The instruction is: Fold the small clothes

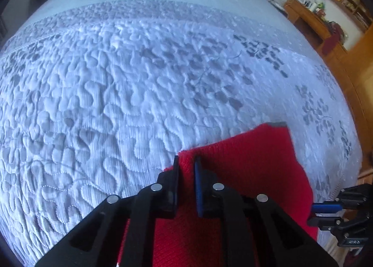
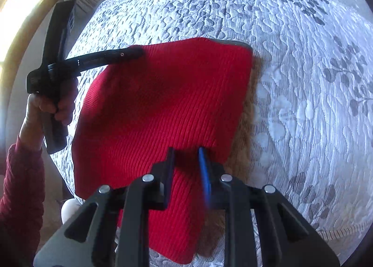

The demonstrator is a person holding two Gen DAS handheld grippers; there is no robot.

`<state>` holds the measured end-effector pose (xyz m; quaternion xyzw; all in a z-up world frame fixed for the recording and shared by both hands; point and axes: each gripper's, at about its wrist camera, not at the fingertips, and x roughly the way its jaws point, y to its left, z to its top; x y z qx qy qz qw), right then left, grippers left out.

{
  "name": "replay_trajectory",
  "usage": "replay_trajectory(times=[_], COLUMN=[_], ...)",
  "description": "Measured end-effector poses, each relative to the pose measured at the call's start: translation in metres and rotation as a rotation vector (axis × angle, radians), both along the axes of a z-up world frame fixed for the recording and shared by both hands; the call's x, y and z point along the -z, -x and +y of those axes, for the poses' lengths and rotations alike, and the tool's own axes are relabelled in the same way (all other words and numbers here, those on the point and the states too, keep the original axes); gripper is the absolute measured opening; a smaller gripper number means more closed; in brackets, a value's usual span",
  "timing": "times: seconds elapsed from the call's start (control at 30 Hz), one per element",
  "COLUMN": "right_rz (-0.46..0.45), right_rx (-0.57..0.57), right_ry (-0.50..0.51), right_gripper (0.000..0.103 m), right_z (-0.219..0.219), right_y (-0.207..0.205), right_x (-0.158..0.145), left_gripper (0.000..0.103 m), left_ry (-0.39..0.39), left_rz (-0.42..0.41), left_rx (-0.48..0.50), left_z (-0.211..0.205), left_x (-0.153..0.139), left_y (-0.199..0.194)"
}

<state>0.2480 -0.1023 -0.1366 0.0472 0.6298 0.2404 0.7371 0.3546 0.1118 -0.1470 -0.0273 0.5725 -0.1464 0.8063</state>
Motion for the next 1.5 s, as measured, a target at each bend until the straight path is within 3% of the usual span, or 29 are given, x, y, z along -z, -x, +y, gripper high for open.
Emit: replay_trajectory(times=[0.07,0.17,0.27,0.33,0.37,0.4,0.53,0.63,0.7,0.87,1.07,1.23,1.5], right_rz=[-0.007,-0.005,0.002,-0.008,-0.025,-0.044,-0.056,-0.060,-0.071,-0.073,-0.077,-0.067,-0.056], right_rx=[-0.003,-0.008,-0.003,0.002,0.009,0.014,0.031,0.046,0.058,0.073,0.043,0.035,0.026], right_ry=[0.018,0.029,0.006,0.004,0.023,0.046,0.093,0.106,0.123,0.143,0.201,0.220,0.205], right_gripper=[0.020,0.020,0.021,0.028,0.036,0.037,0.037,0.039,0.050,0.058,0.061,0.066,0.075], right_z=[0.002,0.004,-0.001,-0.007,-0.010,-0.013,-0.025,-0.030,-0.031,-0.021,-0.002,0.002,0.001], right_y=[0.001,-0.001,-0.001,0.001,0.004,0.006,0.014,0.021,0.026,0.036,0.038,0.032,0.026], right_x=[0.002,0.006,0.003,-0.004,-0.009,-0.013,-0.023,-0.027,-0.030,-0.028,-0.014,0.002,0.019], left_gripper=[0.012,0.015,0.034,0.058,0.062,0.069,0.080,0.081,0.081,0.081,0.083,0.093,0.094], left_ry=[-0.024,-0.034,-0.078,-0.113,-0.121,-0.110,-0.117,-0.062,0.008,0.127,0.127,0.102,0.118], left_rz=[0.020,0.016,0.011,-0.015,-0.021,-0.025,0.004,0.048,0.078,0.163,0.206,0.191,0.155], left_rx=[-0.011,-0.029,-0.057,-0.074,-0.088,-0.105,-0.201,-0.288,-0.339,-0.352,-0.264,-0.205,-0.169], left_z=[-0.002,-0.004,-0.003,0.000,0.003,0.009,0.028,0.042,0.052,0.049,0.020,0.000,-0.006], left_x=[0.014,0.012,-0.003,-0.018,-0.025,-0.034,-0.049,-0.048,-0.045,-0.027,-0.007,0.003,0.005], left_y=[-0.001,0.001,0.010,0.021,0.029,0.042,0.084,0.117,0.136,0.161,0.152,0.139,0.133])
